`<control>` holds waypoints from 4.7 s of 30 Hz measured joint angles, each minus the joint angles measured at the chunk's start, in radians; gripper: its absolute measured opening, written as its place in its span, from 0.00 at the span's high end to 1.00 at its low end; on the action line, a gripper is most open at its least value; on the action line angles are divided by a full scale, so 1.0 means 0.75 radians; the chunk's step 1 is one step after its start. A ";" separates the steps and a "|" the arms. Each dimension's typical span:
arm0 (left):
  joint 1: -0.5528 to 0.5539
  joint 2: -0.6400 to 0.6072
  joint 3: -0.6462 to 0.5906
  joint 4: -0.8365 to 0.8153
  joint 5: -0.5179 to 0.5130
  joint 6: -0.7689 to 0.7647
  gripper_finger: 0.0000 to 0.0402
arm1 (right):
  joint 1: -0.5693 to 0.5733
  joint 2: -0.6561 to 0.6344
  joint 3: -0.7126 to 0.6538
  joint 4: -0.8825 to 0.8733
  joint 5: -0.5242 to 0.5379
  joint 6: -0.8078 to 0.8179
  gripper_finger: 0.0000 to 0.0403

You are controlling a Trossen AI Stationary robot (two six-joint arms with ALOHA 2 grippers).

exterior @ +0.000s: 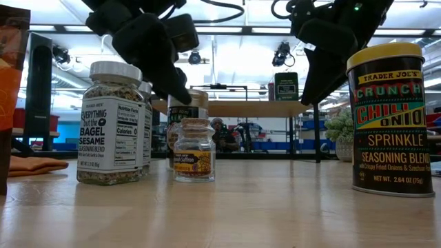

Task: Shelf spices
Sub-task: Put the gold seasoning bottle on the shelf

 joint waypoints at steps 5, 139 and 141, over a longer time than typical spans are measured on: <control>0.000 0.000 -0.001 0.017 0.001 -0.002 0.28 | 0.000 0.000 0.000 0.002 0.000 -0.006 0.43; 1.233 0.216 1.062 -0.941 0.329 0.424 0.22 | 0.000 0.000 -0.001 0.037 0.001 -0.077 0.43; 1.233 0.214 1.062 -0.935 0.332 0.424 0.19 | 0.000 0.000 -0.001 0.037 0.001 -0.077 0.43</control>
